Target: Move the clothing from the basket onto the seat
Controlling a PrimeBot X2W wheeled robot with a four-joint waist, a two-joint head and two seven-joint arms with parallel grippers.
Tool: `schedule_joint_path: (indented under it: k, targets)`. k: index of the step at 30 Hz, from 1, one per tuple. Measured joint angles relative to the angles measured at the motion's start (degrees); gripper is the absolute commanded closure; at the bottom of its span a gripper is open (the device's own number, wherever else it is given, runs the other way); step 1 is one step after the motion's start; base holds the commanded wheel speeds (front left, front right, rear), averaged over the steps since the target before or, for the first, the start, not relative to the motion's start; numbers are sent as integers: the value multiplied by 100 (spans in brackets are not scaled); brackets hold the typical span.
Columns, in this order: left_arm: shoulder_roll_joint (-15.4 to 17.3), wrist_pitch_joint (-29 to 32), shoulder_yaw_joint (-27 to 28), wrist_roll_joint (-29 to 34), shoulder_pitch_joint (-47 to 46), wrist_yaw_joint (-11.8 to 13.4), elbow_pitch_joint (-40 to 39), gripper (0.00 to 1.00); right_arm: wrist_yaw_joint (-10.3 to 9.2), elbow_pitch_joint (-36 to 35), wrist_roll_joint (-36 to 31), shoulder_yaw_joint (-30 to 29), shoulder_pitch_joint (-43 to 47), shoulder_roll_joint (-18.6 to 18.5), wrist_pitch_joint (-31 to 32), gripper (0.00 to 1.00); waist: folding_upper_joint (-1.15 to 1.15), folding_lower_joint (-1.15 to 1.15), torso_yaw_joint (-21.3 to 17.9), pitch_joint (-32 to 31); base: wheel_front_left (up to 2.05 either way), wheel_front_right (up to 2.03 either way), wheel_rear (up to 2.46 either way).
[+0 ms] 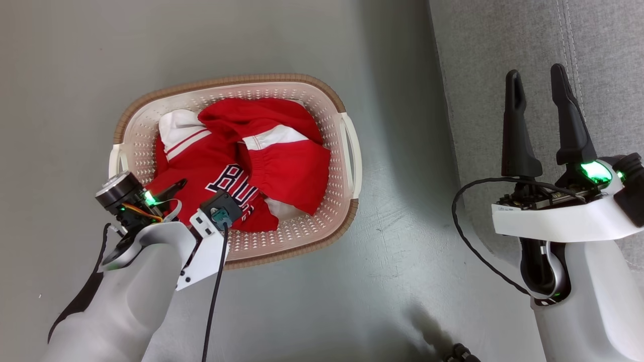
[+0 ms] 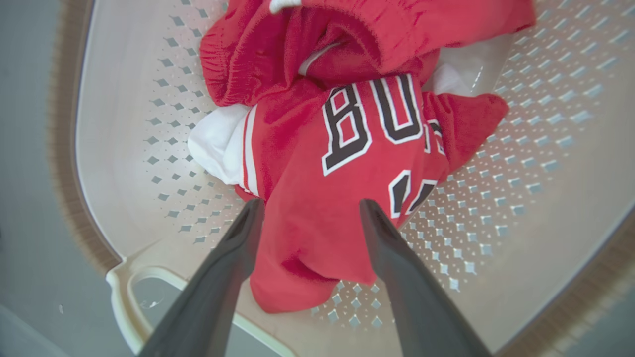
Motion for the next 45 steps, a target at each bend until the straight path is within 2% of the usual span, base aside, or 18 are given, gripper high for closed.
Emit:
schedule_joint_path:
  k: [15,16,17,18,19,22,34,45]
  targets:
    - [-19,447,-169,230,-202,25,364,1,0,58,116,108,-53,0,0,0,0,0,-163,116,0,0,0]
    - [-19,449,-176,230,-202,25,381,24,0,58,135,116,-71,0,0,0,0,-1,-175,122,0,0,0]
    - [-24,455,-178,230,-202,25,399,52,0,62,147,125,-87,0,0,0,0,0,-187,128,0,0,0]
    - [-26,490,-179,230,-203,24,425,60,0,64,148,132,-96,0,0,0,0,0,-199,133,0,0,0]
    - [-26,502,-179,230,-203,24,453,73,0,66,149,138,-96,0,0,0,0,0,-210,137,0,0,0]
    - [-38,504,-186,230,-203,24,483,100,0,75,152,148,-96,0,0,0,0,0,-242,146,0,0,0]
    - [-58,421,-235,230,-203,74,536,100,0,81,212,105,-99,0,0,0,0,0,-251,152,0,0,0]
    - [-141,-120,18,-78,-191,361,270,100,0,114,256,51,-111,0,0,0,0,0,-154,41,0,0,0]
